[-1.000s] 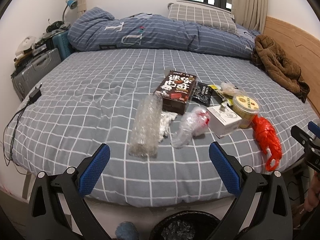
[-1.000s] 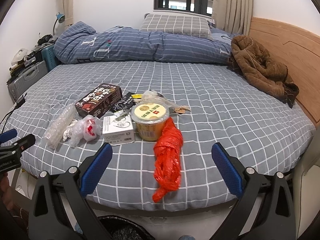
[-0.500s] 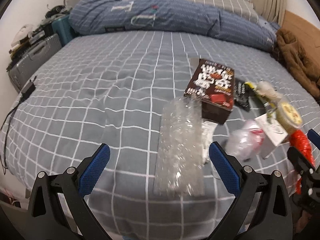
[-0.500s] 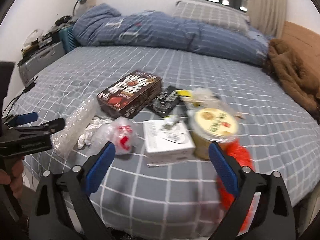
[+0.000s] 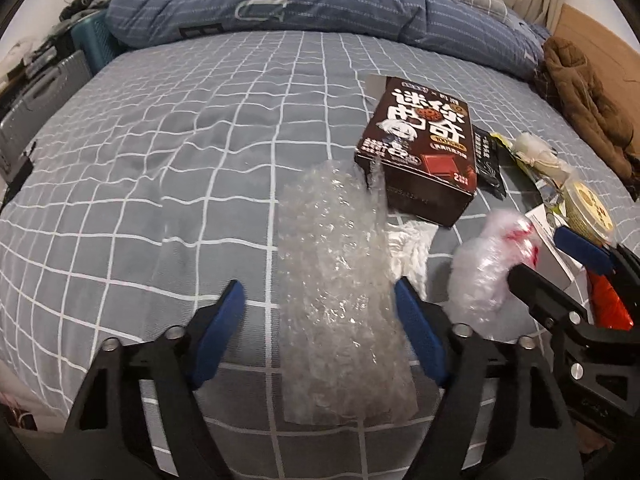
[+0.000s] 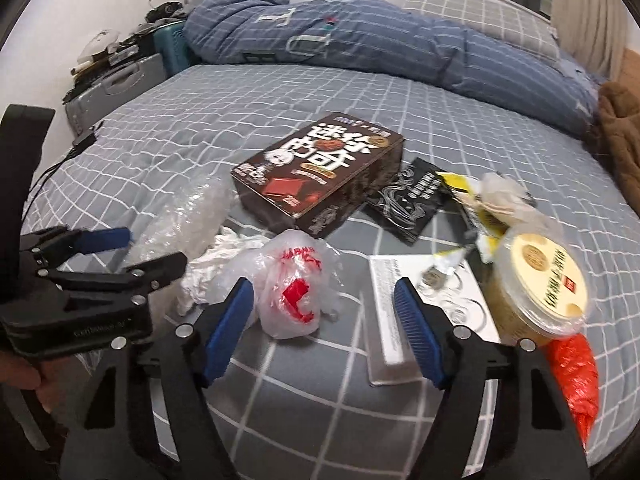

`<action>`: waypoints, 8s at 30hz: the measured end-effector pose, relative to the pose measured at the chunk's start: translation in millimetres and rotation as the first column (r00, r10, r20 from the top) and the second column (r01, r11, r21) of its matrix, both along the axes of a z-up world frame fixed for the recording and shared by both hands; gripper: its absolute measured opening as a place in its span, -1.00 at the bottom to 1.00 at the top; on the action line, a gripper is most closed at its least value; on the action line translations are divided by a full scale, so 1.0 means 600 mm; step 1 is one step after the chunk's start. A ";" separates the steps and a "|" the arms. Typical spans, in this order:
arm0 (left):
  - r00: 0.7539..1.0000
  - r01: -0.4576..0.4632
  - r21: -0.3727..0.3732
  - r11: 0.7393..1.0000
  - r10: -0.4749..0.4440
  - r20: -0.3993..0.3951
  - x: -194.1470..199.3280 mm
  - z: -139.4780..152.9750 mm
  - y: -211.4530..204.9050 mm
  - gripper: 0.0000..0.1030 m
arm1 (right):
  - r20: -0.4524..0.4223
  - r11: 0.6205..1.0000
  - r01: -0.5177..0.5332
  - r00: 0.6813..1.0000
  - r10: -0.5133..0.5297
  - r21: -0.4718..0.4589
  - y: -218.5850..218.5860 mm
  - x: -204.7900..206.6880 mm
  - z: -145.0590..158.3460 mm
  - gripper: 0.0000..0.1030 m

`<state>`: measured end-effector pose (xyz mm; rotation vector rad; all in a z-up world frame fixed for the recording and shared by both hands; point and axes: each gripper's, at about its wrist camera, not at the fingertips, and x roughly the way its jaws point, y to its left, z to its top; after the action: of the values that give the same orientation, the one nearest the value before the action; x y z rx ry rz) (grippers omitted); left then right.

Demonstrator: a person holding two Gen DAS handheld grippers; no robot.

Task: Collect trash
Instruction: 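Grasp the clear bubble-wrap roll with the left tool while the right tool grasps the white-red bag, then lift both held items off the bed and carry them toward the black bin, then open the right tool over the bin while the left tool releases the bubble wrap into it, then move both tools back over the bed toward the tissue and red bag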

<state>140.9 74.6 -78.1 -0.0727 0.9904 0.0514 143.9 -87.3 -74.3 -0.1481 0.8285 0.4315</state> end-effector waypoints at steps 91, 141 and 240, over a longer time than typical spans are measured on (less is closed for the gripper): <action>0.990 -0.009 -0.047 0.999 0.016 0.137 -0.228 0.114 -0.082 -0.49 | 0.102 0.991 0.097 0.989 -0.106 0.092 -0.098 -0.198 0.131 -0.45; 0.998 0.000 -0.092 0.996 -0.006 -0.060 -0.438 -0.004 -0.136 -0.50 | -0.121 0.990 0.131 0.985 -0.125 0.045 -0.169 -0.419 0.006 -0.45; 0.997 0.072 -0.009 0.997 -0.072 -0.038 -0.377 -0.087 -0.209 0.89 | -0.051 0.937 0.342 0.937 -0.346 -0.072 -0.291 -0.353 -0.054 0.74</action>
<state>-85.6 -50.9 -130.2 -0.0431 1.0309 -0.0173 -68.1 -261.8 -106.4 -0.0447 0.9102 0.0796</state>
